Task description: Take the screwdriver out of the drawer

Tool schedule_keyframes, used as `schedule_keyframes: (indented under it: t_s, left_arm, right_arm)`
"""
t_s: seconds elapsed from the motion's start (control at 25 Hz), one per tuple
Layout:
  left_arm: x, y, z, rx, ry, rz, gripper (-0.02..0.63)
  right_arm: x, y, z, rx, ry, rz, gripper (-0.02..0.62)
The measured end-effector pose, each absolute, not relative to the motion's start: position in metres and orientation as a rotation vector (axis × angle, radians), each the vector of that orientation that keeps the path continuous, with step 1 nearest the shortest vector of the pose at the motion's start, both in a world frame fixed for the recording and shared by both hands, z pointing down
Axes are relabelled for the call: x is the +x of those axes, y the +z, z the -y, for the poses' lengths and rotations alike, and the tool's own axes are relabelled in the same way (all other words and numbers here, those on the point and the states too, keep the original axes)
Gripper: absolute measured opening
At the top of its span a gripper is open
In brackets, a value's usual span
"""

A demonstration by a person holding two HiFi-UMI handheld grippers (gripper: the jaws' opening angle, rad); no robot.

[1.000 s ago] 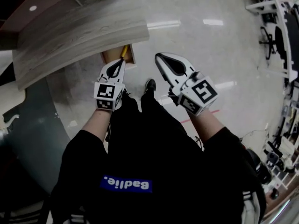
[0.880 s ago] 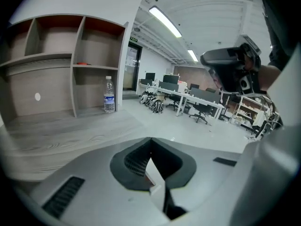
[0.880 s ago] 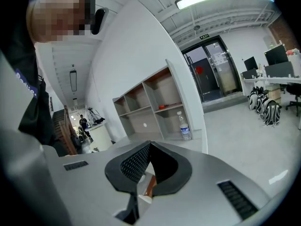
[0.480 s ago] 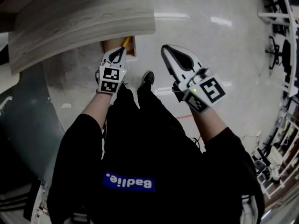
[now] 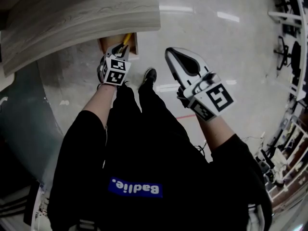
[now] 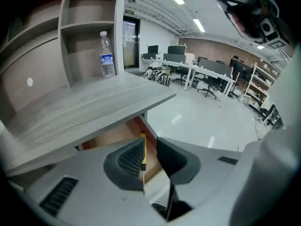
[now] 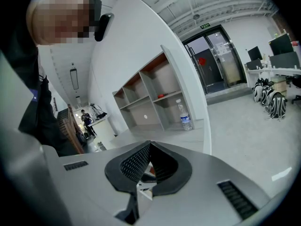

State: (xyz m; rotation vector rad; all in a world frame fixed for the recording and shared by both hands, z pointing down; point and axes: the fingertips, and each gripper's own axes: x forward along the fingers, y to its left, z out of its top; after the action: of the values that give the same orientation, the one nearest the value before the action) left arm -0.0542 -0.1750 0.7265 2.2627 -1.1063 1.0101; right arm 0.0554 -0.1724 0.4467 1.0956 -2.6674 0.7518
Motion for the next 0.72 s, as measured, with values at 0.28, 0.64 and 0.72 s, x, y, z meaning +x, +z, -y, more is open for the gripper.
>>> schedule_keyframes:
  t_s: [0.28, 0.64, 0.72]
  left_arm:
    - [-0.060, 0.773, 0.183, 2.194, 1.098, 1.106, 0.117]
    - [-0.056, 0.817, 0.179, 2.138, 1.249, 1.061, 0.141]
    - [-0.058, 0.826, 0.179, 2.120, 1.277, 1.059, 0.145]
  right_arm:
    - [0.041, 0.475, 0.172, 1.053, 0.771, 2.652, 0.029]
    - [0.047, 0.486, 0.166, 1.059, 0.812, 2.637, 0.029]
    - [0.049, 0.491, 0.164, 1.065, 0.830, 2.622, 0.029]
